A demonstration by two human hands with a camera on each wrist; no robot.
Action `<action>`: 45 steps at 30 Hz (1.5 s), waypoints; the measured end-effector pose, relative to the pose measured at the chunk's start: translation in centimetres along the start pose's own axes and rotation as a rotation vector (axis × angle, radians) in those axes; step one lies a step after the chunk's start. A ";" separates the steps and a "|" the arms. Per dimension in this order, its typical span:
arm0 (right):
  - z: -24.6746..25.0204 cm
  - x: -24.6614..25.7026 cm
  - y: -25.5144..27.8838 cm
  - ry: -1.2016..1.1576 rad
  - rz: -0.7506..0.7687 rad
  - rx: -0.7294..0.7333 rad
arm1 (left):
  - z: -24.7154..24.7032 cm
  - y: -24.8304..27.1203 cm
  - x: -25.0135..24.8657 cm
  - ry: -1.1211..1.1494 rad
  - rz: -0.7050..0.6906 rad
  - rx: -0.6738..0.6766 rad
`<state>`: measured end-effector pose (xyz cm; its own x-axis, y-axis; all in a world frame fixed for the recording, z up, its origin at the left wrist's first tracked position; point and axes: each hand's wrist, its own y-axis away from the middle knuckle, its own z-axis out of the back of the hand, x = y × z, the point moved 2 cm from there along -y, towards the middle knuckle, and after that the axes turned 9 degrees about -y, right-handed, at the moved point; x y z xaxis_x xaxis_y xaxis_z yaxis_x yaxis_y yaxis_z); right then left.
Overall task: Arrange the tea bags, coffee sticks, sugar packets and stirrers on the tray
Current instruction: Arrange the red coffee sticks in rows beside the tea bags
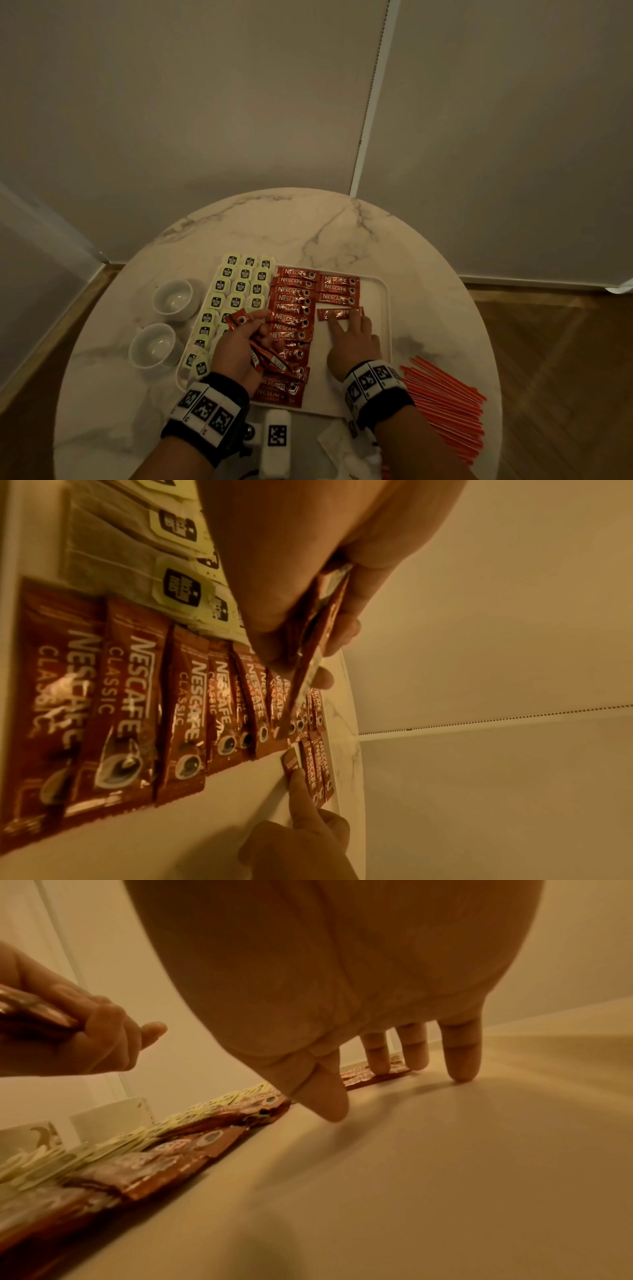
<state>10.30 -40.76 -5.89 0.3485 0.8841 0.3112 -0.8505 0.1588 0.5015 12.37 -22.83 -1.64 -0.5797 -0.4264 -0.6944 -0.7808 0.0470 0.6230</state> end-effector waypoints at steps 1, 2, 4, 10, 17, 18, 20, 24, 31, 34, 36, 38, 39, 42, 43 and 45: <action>0.0 0.1 -0.1 -0.003 -0.009 -0.003 | 0.0 0.0 0.0 0.003 0.003 0.000; 0.0 0.2 -0.1 -0.007 -0.018 -0.002 | 0.0 0.0 0.0 0.005 0.005 -0.002; 0.0 0.4 -0.2 -0.007 -0.032 0.001 | -0.1 0.1 0.0 0.008 0.010 -0.004; 0.0 1.1 -0.1 -0.014 -0.066 0.008 | 0.1 -0.1 0.0 -0.013 0.017 -0.020; -0.1 1.5 -0.2 -0.022 -0.094 0.011 | -0.1 0.1 -0.1 -0.035 0.008 -0.012; -0.1 1.6 -0.2 -0.024 -0.098 0.011 | -0.1 0.1 -0.1 -0.035 0.006 -0.011; -0.2 1.6 -0.3 -0.024 -0.103 0.014 | -0.1 0.1 -0.1 -0.030 0.004 -0.011; -0.2 1.5 -0.3 -0.027 -0.109 0.023 | 0.0 0.0 -0.1 -0.027 0.013 -0.013; -0.2 1.7 -0.3 -0.019 -0.106 0.014 | 0.3 -0.3 0.3 -0.029 0.018 0.005; -0.2 1.7 -0.3 -0.011 -0.097 0.003 | 0.1 -0.2 0.4 -0.047 0.007 0.007; -0.3 1.8 -0.3 -0.007 -0.089 -0.004 | 0.0 -0.1 0.3 -0.053 0.001 0.011; -0.2 1.8 -0.3 -0.010 -0.085 -0.008 | -0.1 0.0 0.3 -0.062 -0.004 0.014; -0.2 1.8 -0.3 -0.013 -0.084 -0.008 | -0.1 0.0 0.3 -0.066 -0.003 0.015; -0.2 1.8 -0.3 -0.007 -0.079 0.000 | -0.1 -0.1 0.4 -0.065 0.009 0.018; -0.1 1.8 -0.2 -0.006 -0.076 -0.001 | -0.1 -0.1 0.4 -0.061 0.016 0.017; 0.3 1.9 0.0 -0.038 -0.063 -0.028 | -0.1 -0.2 0.5 -0.048 0.030 0.019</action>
<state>11.09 -39.22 -5.08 0.4161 0.8548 0.3101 -0.8369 0.2267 0.4982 12.22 -23.15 -2.09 -0.6132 -0.3806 -0.6922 -0.7668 0.0764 0.6373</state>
